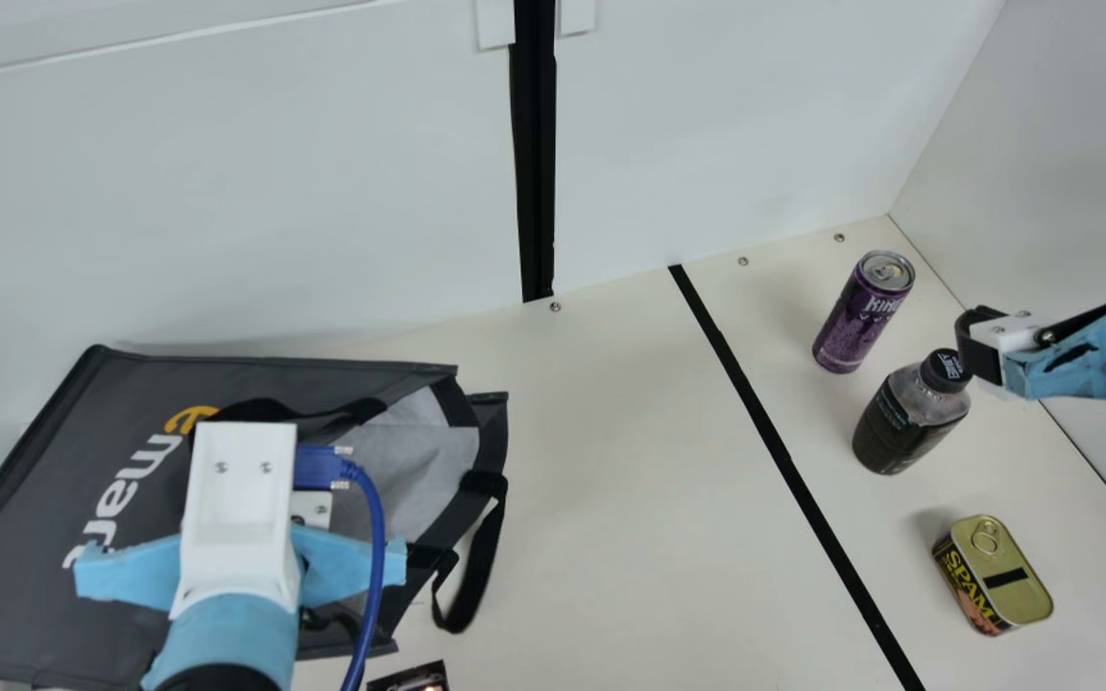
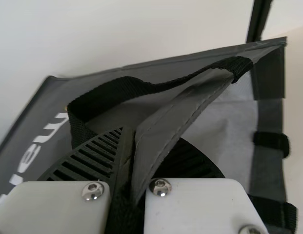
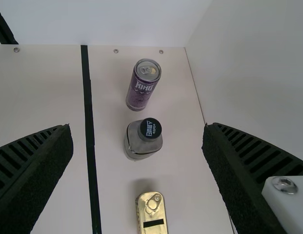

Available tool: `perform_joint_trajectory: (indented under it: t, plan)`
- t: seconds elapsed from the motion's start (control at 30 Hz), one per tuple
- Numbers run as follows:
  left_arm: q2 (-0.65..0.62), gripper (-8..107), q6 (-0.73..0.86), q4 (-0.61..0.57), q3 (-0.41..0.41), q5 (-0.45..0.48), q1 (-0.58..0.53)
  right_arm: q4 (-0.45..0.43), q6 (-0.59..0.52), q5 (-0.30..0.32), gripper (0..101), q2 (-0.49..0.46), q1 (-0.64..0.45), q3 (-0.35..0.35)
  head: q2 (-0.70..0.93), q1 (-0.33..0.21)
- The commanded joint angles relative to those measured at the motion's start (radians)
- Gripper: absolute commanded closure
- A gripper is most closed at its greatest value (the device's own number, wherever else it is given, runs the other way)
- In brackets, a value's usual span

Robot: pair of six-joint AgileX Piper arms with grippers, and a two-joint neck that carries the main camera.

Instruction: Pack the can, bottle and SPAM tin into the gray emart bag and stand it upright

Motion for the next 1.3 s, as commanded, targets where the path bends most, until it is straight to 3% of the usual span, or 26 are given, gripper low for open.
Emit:
perform_joint_trajectory:
  t: [0.0,0.53,0.93,1.27]
  plan:
    - [0.004,107,0.019,-0.053,-0.003,-0.052,0.012,0.000,0.000,0.000,6,0.000,0.000,0.000,-0.001,-0.023]
    - [0.021,107,0.207,-0.326,0.007,-0.275,0.071,0.000,0.000,0.000,6,0.000,0.000,0.000,-0.001,-0.023]
    - [0.003,107,0.455,-0.720,0.070,-0.345,0.161,0.000,0.000,0.000,6,0.000,0.000,0.000,-0.001,-0.023]
    - [0.000,107,0.712,-1.074,0.089,-0.329,0.289,0.000,0.000,0.000,6,0.000,0.000,0.000,-0.001,-0.023]
